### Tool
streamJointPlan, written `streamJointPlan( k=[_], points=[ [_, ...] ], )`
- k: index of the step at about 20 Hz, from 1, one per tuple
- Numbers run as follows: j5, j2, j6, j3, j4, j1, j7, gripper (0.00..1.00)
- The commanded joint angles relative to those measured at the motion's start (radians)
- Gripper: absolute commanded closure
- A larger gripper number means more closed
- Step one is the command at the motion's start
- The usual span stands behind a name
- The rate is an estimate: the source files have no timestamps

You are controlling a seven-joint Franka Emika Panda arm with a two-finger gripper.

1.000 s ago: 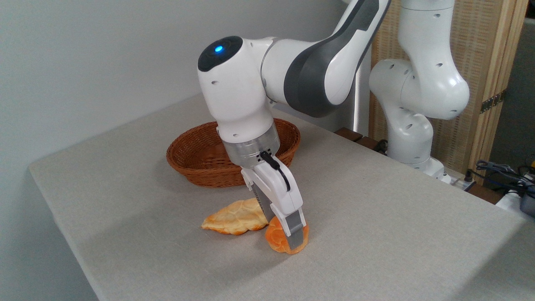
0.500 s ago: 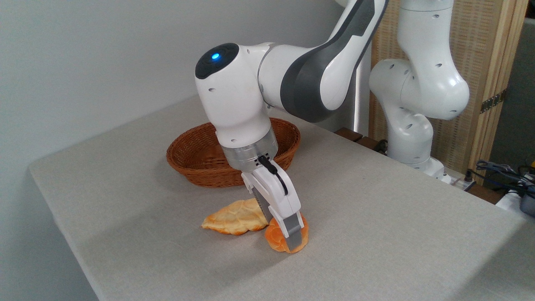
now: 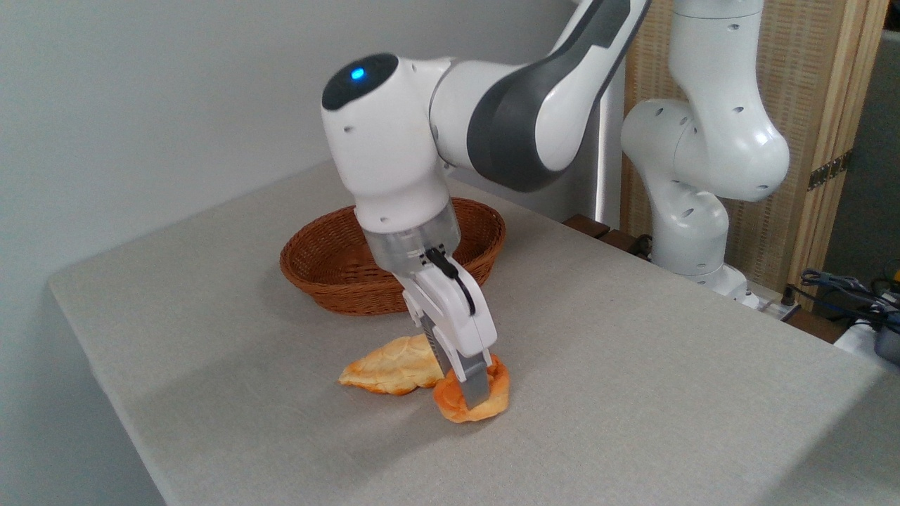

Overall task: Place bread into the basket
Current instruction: 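Lift the orange roll and carry it over the wicker basket, then lower the roll into the basket and release it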

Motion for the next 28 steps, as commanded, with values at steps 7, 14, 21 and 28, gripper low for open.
streamJointPlan(
  k=[7,14,21,28],
  points=[
    [-0.182,-0.087,-0.065,-0.184,0.083,-0.012,-0.038,0.44],
    [-0.253,-0.072,-0.085,-0.424,0.078,-0.012,-0.248,0.43],
    [-0.297,0.014,-0.085,-0.537,0.075,-0.017,-0.347,0.00],
    [-0.296,0.020,-0.070,-0.537,0.077,-0.015,-0.345,0.00]
  ],
)
